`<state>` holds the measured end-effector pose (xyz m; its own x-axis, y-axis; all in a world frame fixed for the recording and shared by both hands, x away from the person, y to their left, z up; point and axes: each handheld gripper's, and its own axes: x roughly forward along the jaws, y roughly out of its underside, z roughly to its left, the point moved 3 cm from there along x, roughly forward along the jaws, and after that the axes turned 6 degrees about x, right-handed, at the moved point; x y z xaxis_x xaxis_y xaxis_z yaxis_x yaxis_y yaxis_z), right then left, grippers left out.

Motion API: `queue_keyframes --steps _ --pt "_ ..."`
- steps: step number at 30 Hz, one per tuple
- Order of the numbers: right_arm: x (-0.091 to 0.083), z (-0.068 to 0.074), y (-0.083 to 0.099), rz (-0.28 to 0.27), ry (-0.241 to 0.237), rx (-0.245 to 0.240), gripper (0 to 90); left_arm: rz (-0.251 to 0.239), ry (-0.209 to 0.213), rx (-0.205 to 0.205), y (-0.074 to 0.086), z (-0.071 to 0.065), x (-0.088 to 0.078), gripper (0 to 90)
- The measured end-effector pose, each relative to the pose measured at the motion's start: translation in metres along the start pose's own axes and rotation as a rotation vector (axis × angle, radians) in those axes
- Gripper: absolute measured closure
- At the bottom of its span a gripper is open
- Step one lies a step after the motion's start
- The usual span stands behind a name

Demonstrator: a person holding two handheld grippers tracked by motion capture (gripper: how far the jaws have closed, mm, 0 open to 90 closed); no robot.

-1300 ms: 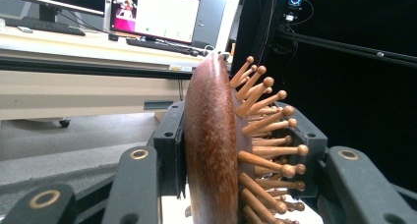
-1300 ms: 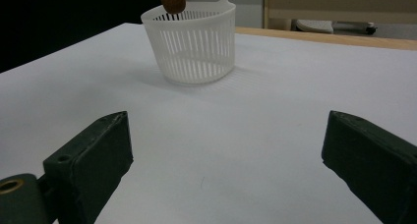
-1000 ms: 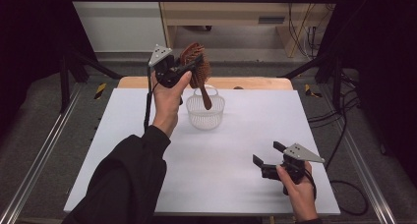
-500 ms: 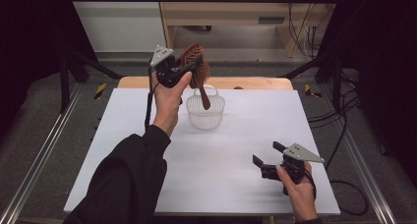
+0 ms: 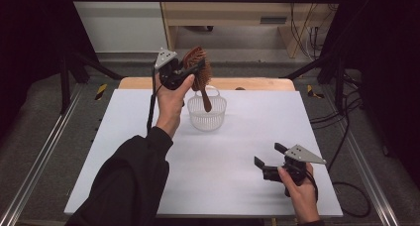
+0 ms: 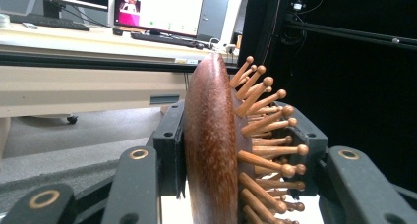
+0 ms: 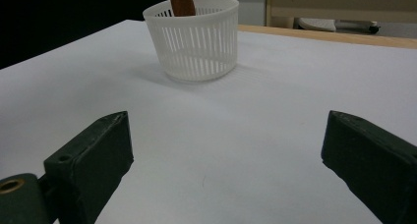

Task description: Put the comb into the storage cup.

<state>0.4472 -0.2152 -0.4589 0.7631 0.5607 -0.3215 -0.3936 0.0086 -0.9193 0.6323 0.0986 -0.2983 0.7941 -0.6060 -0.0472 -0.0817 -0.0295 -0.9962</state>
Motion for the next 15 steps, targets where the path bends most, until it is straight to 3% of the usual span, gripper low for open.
queue_keyframes --steps 15 --pt "0.000 0.000 0.000 0.002 -0.002 -0.006 5.5 0.012 0.003 -0.012 0.021 -0.007 0.004 51.6"
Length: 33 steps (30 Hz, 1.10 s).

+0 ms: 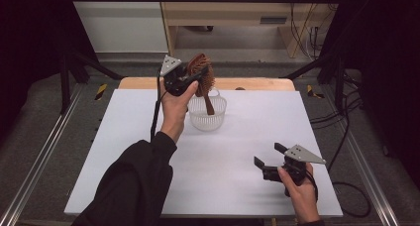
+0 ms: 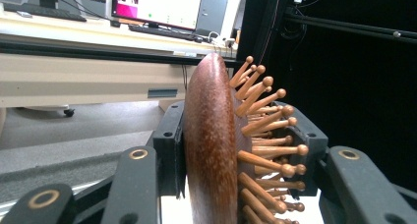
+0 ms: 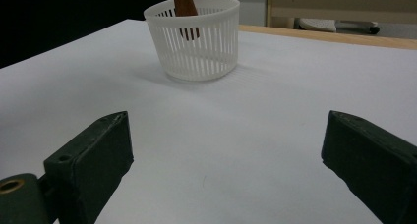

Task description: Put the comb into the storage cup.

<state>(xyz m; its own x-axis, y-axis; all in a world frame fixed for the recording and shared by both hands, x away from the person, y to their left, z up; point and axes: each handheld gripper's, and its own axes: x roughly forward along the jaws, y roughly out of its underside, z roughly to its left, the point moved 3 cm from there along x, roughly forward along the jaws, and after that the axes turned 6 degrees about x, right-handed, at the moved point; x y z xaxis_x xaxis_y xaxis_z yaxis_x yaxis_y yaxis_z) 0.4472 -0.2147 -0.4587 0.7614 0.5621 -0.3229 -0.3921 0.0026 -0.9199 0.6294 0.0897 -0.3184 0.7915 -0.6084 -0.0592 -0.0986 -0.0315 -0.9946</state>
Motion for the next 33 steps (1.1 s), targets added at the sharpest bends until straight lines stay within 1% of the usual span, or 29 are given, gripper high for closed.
queue_keyframes --steps 4,8,13,20,22,25,30,33 --pt "0.000 0.000 0.000 0.001 -0.001 -0.003 5.5 0.007 -0.003 -0.002 0.005 0.000 0.002 51.6" --pt "0.000 0.000 0.000 0.002 -0.002 -0.003 5.5 0.010 -0.009 0.017 0.008 -0.001 0.004 51.5" --pt "0.001 0.001 0.000 0.002 -0.004 -0.002 5.5 0.011 -0.022 -0.001 0.015 -0.001 0.006 51.4" --pt "0.001 0.001 0.001 0.003 -0.006 -0.002 5.5 0.025 -0.019 -0.002 0.023 -0.002 0.008 51.4" --pt "0.001 0.001 0.001 0.006 -0.006 -0.003 5.5 0.022 -0.017 0.002 0.025 -0.003 0.008 51.4" --pt "0.002 0.001 0.001 0.009 -0.005 -0.005 5.5 0.019 -0.013 -0.003 0.026 -0.003 0.008 51.3" --pt "0.001 0.001 0.001 0.009 -0.003 -0.007 5.5 0.017 -0.025 -0.009 0.029 -0.002 0.008 51.3" --pt "0.001 0.001 0.001 0.009 -0.003 -0.007 5.5 0.021 -0.023 -0.011 0.030 -0.002 0.008 51.3"
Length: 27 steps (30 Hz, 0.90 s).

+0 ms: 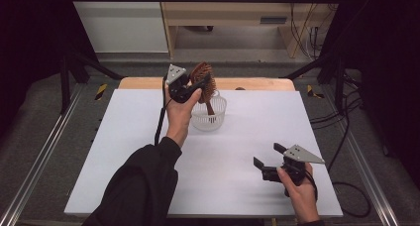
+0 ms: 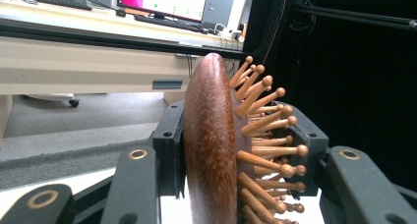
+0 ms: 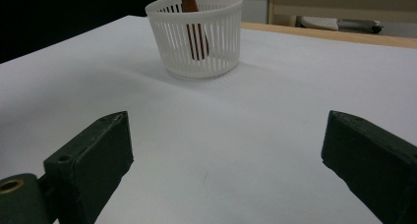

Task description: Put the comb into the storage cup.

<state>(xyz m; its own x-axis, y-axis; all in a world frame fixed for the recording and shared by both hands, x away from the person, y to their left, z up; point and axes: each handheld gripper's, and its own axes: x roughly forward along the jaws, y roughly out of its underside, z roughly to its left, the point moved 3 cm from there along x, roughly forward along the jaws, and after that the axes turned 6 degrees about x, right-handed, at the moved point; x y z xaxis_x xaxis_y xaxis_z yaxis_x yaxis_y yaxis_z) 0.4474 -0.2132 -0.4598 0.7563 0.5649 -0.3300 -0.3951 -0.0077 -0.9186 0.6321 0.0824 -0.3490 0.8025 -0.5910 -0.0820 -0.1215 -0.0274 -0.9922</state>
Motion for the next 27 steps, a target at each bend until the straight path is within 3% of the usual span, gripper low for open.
queue_keyframes --steps 27 --pt "0.001 0.001 0.001 0.012 -0.016 -0.004 5.3 0.008 0.006 -0.004 0.012 -0.001 0.003 51.2"
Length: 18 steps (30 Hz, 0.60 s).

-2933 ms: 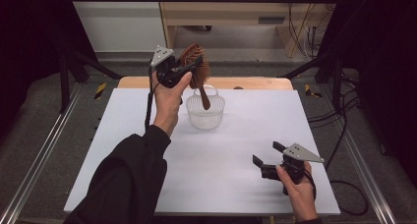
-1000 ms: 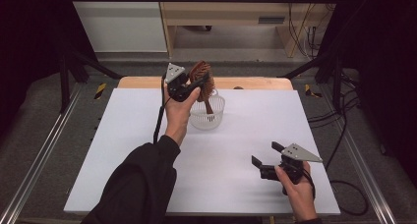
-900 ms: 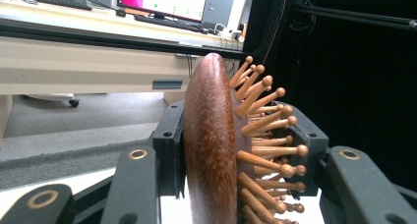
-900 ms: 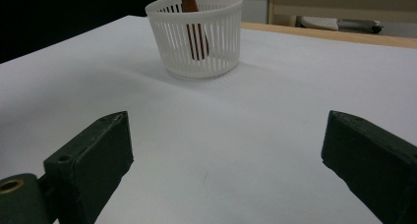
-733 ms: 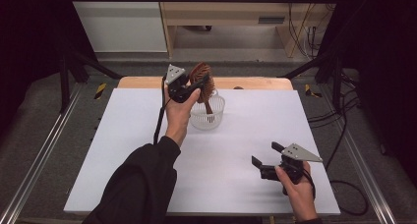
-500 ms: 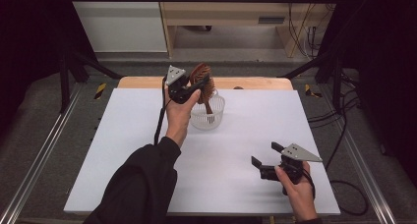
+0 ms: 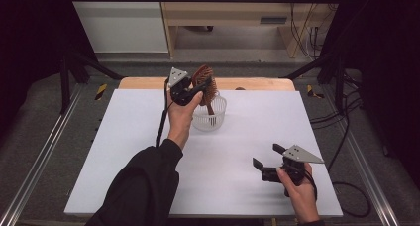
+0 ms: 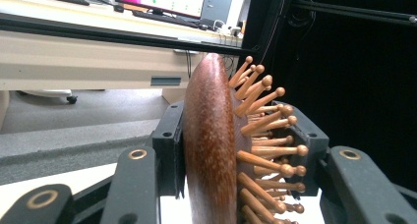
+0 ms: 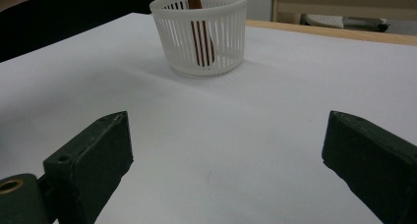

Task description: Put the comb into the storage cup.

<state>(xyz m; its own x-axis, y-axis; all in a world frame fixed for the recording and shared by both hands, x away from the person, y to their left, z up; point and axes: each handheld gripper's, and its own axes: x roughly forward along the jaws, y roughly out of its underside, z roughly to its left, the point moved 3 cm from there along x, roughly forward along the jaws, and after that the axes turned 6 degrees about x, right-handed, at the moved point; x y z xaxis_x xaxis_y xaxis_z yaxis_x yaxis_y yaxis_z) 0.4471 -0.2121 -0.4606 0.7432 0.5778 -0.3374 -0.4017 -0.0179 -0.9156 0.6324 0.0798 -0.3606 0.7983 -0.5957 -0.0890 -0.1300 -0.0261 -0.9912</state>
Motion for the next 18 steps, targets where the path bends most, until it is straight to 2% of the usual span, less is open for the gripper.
queue_keyframes --steps 12,18 --pt "0.0007 0.0004 0.0002 0.001 0.000 0.001 5.3 0.001 -0.002 -0.010 0.0062 0.0043 -0.0020 51.0" --pt "0.0013 0.0009 0.0002 0.002 0.001 0.001 5.3 0.011 -0.002 0.006 0.0062 0.0069 -0.0038 50.3"
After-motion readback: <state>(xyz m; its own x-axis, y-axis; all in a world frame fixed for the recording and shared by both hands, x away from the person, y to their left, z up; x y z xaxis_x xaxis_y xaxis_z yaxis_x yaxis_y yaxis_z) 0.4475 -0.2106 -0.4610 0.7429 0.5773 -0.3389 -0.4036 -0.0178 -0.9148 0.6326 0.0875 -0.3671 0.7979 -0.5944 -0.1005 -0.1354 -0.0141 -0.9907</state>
